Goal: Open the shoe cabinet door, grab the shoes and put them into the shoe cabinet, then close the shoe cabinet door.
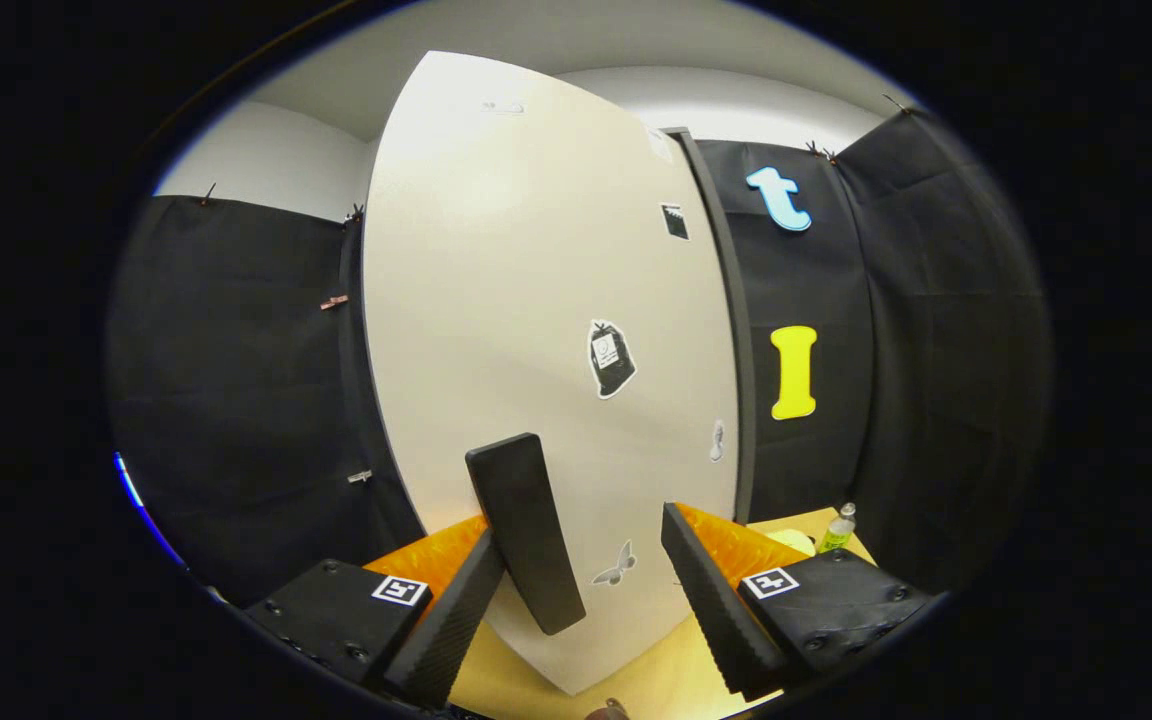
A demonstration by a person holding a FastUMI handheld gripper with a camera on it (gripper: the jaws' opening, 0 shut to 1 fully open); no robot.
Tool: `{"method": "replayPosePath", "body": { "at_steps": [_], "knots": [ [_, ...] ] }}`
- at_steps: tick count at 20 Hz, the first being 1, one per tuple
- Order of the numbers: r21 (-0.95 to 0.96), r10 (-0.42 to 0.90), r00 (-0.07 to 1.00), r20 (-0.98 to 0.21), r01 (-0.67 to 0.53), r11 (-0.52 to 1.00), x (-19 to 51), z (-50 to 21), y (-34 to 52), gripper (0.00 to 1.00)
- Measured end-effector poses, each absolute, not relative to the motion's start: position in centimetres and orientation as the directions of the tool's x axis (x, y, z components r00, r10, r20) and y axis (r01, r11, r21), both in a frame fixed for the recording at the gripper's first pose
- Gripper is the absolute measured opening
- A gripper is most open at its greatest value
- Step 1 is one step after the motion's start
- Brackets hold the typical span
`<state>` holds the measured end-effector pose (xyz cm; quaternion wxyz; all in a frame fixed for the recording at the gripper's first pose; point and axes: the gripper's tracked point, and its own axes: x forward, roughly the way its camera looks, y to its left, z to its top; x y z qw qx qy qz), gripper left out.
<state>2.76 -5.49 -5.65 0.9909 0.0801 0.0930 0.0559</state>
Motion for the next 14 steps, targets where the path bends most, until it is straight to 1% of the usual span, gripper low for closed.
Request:
{"method": "replayPosePath", "body": {
  "at_steps": [7,14],
  "knots": [
    [0.163,0.215,0.964,-0.154,-0.189,0.968,4.8,-5.8,-0.3,0.98],
    [0.15,0.22,0.965,-0.142,-0.199,0.969,5.1,-5.4,0.6,0.98]
  ]
}}
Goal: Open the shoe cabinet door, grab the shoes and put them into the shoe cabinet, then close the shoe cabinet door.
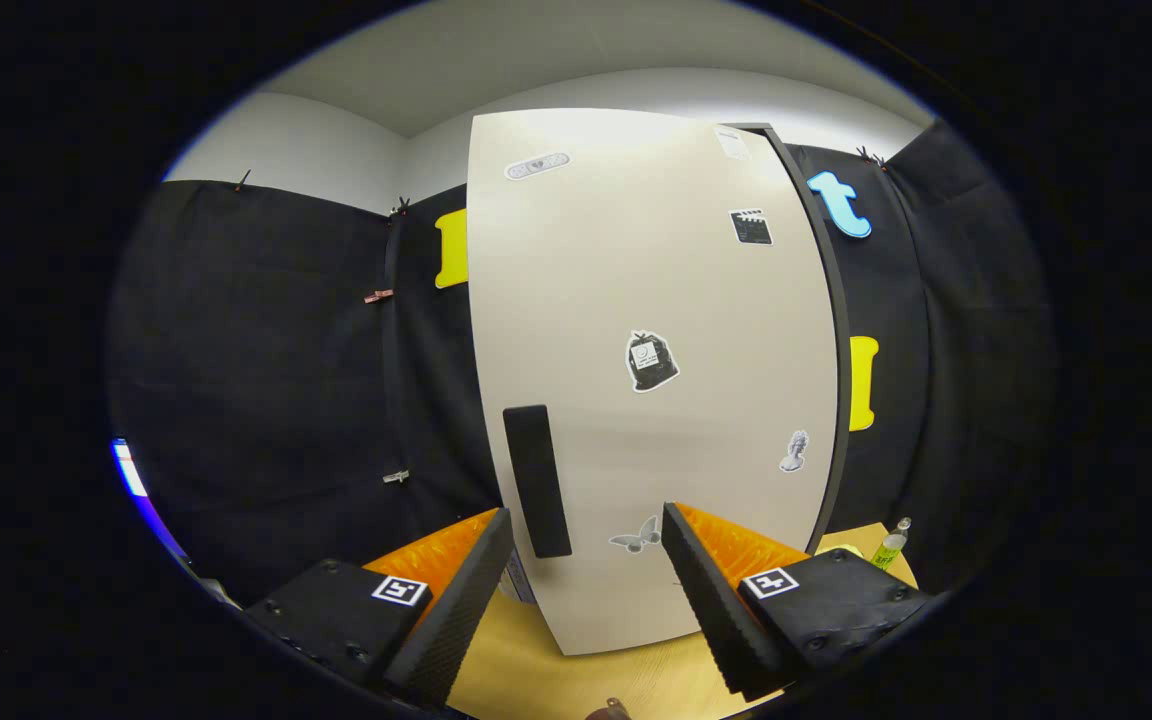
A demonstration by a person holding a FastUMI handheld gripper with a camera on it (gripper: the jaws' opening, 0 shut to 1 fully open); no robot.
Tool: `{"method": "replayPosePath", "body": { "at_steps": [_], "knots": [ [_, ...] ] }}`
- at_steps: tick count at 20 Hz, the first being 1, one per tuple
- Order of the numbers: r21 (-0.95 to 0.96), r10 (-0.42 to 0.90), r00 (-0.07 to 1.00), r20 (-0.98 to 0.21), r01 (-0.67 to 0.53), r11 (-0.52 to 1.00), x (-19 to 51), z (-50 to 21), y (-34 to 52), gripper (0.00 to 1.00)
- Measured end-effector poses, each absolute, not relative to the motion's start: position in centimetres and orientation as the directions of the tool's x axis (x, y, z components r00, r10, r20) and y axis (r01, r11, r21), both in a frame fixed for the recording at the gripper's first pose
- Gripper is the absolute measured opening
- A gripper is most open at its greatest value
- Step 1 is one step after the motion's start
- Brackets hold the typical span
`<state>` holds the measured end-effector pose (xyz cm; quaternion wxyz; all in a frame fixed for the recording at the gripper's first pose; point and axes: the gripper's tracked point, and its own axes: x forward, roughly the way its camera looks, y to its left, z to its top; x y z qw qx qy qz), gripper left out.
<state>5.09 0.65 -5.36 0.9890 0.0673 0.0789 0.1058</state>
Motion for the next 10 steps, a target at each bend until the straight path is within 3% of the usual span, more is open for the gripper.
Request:
{"method": "replayPosePath", "body": {
  "at_steps": [10],
  "knots": [
    [0.108,0.198,0.971,-0.137,-0.184,0.977,4.17,-4.59,0.51,0.98]
  ]
}}
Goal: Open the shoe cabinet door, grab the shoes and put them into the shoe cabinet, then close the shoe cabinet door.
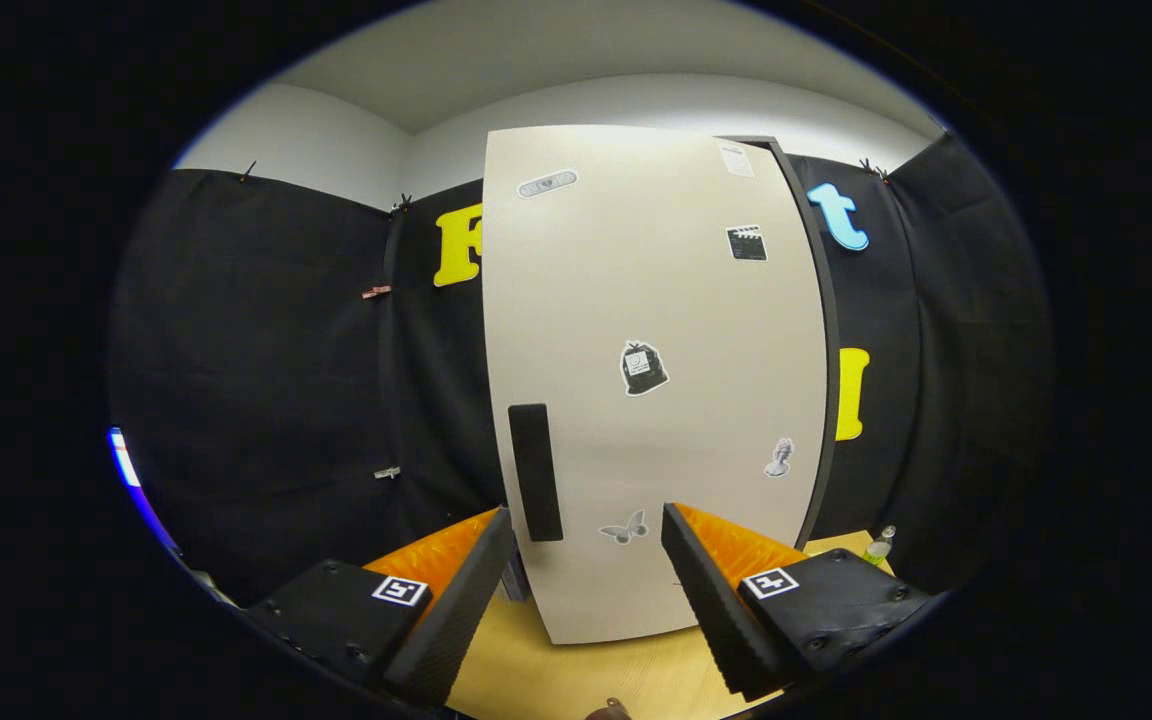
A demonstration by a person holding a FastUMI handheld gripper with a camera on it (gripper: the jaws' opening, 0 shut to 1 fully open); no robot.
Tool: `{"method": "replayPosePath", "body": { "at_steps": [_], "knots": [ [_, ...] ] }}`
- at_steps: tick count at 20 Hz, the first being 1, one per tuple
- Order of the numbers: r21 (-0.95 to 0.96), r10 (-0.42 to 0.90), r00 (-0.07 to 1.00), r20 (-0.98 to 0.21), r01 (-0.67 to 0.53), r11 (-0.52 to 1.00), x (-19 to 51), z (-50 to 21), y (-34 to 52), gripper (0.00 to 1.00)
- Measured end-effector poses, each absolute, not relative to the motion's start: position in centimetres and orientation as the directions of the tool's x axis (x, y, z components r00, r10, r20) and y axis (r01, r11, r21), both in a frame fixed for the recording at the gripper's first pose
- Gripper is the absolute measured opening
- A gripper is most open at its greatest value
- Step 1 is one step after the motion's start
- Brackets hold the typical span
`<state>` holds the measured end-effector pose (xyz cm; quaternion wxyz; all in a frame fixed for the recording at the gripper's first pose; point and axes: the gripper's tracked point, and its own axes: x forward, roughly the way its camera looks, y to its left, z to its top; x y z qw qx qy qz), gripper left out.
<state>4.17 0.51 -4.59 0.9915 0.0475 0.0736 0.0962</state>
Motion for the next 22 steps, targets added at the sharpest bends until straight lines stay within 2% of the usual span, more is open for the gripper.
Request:
{"method": "replayPosePath", "body": {
  "at_steps": [22],
  "knots": [
    [0.081,0.146,0.981,-0.132,-0.136,0.987,3.5,-4.2,-0.7,0.98]
  ]
}}
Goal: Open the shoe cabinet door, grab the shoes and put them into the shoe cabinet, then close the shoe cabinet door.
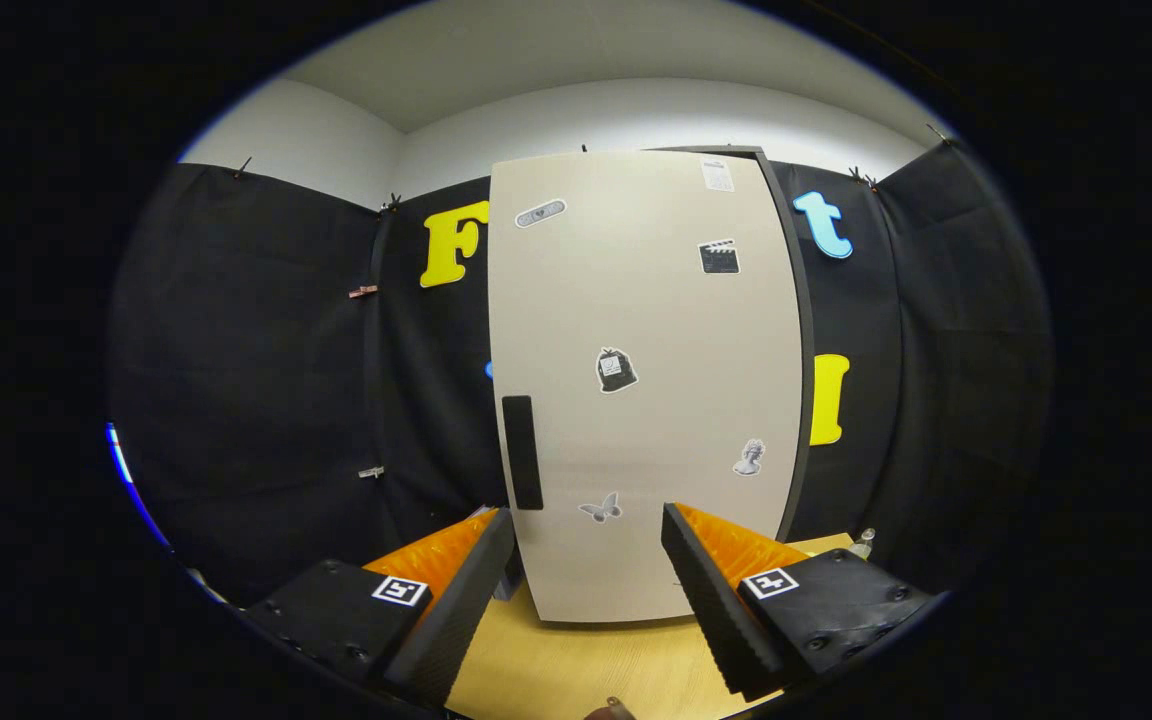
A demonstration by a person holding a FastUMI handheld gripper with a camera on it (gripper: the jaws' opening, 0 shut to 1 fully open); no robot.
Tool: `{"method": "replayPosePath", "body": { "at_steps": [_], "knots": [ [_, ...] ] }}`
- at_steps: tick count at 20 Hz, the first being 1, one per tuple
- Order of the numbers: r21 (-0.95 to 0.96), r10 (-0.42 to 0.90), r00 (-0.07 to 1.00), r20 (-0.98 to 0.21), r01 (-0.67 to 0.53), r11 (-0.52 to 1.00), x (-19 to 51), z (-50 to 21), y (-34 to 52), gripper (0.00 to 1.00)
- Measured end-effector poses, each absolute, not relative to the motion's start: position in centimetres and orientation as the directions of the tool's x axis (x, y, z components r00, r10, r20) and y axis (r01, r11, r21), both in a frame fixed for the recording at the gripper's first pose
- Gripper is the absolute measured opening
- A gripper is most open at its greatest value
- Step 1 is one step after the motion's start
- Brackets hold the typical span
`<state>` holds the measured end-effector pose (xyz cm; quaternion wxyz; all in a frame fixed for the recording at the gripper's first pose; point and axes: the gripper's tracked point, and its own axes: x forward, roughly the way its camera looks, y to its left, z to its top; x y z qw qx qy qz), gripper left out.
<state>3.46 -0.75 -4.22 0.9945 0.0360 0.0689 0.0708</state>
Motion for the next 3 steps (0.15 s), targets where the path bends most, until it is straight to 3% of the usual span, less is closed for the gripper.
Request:
{"method": "replayPosePath", "body": {
  "at_steps": [3],
  "knots": [
    [0.076,0.143,0.979,-0.144,-0.133,0.988,3.36,-4.76,-0.86,0.98]
  ]
}}
